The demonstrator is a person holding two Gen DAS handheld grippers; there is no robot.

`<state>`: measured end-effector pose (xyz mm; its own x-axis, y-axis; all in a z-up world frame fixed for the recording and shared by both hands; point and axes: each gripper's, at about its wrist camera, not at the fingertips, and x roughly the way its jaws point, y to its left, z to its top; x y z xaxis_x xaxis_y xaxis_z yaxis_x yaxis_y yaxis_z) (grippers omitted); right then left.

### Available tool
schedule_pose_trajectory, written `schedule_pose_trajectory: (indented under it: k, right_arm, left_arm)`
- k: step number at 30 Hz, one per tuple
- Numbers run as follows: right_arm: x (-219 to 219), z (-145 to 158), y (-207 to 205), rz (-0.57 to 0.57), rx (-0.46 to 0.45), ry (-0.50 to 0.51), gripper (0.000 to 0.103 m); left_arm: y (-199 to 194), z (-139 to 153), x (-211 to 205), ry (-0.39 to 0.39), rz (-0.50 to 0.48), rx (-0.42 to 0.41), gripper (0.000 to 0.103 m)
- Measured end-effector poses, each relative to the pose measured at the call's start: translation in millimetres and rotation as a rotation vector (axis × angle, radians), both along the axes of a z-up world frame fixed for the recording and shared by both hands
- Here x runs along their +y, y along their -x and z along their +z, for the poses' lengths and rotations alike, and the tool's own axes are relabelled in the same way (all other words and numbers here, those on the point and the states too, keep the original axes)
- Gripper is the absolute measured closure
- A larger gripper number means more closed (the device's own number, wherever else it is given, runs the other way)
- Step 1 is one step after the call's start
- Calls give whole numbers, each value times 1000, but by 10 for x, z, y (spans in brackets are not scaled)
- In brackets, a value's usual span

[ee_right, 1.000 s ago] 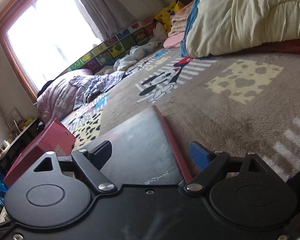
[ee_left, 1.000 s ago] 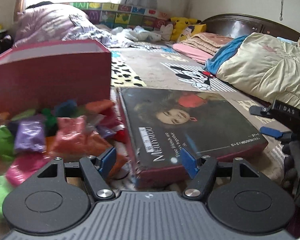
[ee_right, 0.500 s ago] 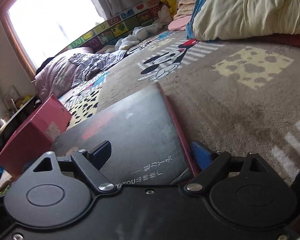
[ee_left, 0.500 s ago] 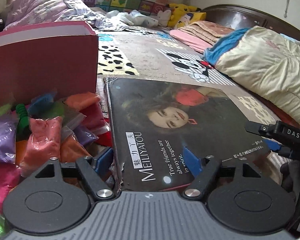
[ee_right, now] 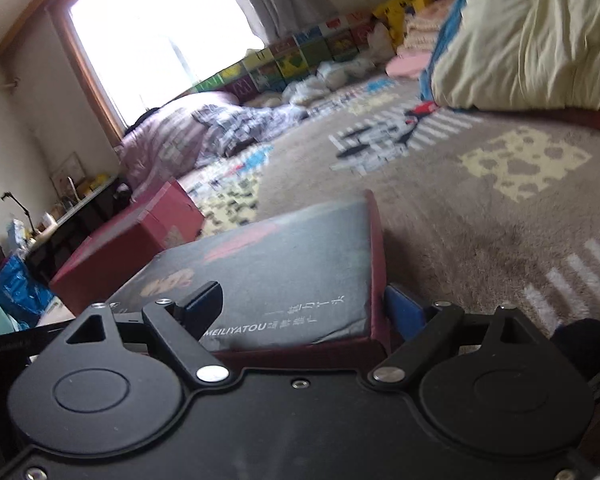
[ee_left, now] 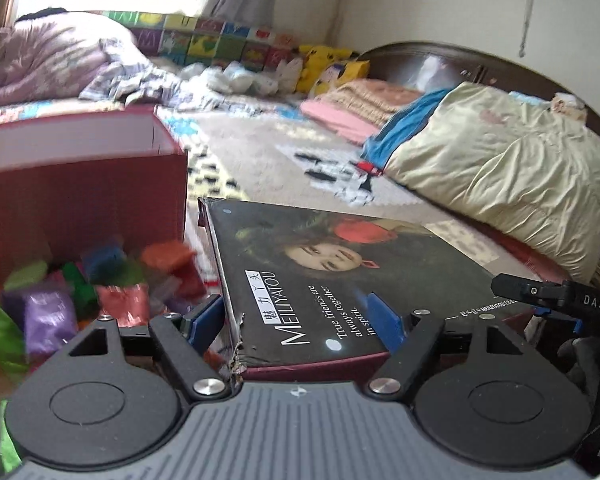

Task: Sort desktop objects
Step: 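Grasp the book edge with left while right also holds the book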

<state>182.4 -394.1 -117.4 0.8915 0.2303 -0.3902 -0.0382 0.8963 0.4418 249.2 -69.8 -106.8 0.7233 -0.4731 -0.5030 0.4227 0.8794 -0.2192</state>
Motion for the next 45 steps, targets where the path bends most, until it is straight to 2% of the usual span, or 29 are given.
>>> schedule_pose_trajectory:
  k: [6, 11, 20, 28, 39, 45]
  right_arm:
    - [100, 244, 236, 8, -76, -22, 13]
    - [265, 420, 206, 33, -134, -47, 13]
    - [908, 620, -316, 182, -184, 18, 13]
    - [1519, 704, -829, 288, -208, 40, 13]
    - [2001, 806, -1465, 331, -233, 44, 13]
    - [2179, 816, -1764, 346, -237, 63, 13]
  left_arm:
    - [221, 320, 130, 13, -6, -111, 26]
    - [281, 518, 377, 30, 28, -170, 26]
    - [207, 681, 1045, 35, 143, -222, 26]
    - [-33, 749, 1685, 54, 231, -263, 26]
    - [-475, 754, 2188, 36, 264, -302, 25]
    - [-777, 644, 2400, 84, 283, -280, 25]
